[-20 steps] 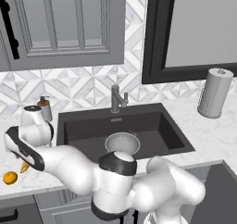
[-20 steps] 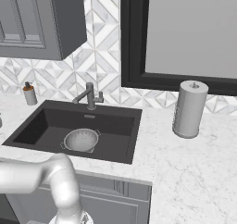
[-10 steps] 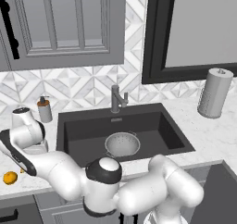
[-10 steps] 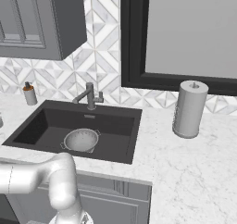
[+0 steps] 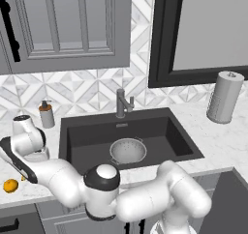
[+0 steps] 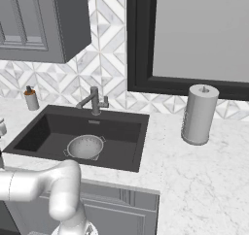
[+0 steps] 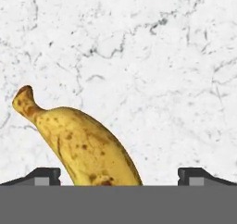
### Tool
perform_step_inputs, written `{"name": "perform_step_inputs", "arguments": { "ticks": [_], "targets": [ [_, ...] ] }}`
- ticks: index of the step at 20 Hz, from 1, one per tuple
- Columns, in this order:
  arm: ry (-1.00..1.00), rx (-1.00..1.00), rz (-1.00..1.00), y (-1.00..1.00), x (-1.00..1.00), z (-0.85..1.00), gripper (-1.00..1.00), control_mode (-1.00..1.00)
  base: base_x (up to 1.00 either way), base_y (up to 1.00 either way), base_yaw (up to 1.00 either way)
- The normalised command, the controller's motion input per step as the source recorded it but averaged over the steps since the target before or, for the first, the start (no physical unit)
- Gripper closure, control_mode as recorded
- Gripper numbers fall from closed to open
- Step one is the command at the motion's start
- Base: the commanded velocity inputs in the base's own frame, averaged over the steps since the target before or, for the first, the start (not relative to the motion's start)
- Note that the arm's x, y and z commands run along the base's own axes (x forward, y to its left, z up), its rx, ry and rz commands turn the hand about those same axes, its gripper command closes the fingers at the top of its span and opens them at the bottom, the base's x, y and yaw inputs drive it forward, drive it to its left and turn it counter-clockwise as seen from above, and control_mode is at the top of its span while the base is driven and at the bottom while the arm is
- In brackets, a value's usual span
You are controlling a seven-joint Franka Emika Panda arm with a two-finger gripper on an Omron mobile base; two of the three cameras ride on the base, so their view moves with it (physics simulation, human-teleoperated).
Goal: Put the colander in the sink, put the banana, tangerine in the colander, and turn on the sink faucet and pour water over the colander.
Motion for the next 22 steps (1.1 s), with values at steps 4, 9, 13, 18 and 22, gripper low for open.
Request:
{"name": "perform_step_inputs", "arguments": {
  "ticks": [4, 9, 13, 18, 22],
  "targets": [
    [0.0, 0.0, 0.0, 0.3, 0.17, -0.25, -1.0, -1.0, 0.0, 0.0, 0.0],
    [0.0, 0.0, 0.0, 0.16, -0.01, -0.33, -1.0, -1.0, 0.0, 0.0, 0.0],
    [0.0, 0.0, -0.04, -0.14, -0.13, -0.4, 1.0, -1.0, 0.0, 0.0, 0.0],
    [0.0, 0.0, -0.04, -0.38, -0.15, -0.3, 1.0, -1.0, 0.0, 0.0, 0.0],
    [0.0, 0.0, -0.02, -0.73, -0.24, 0.04, 1.0, -1.0, 0.0, 0.0, 0.0]
  ]
}}
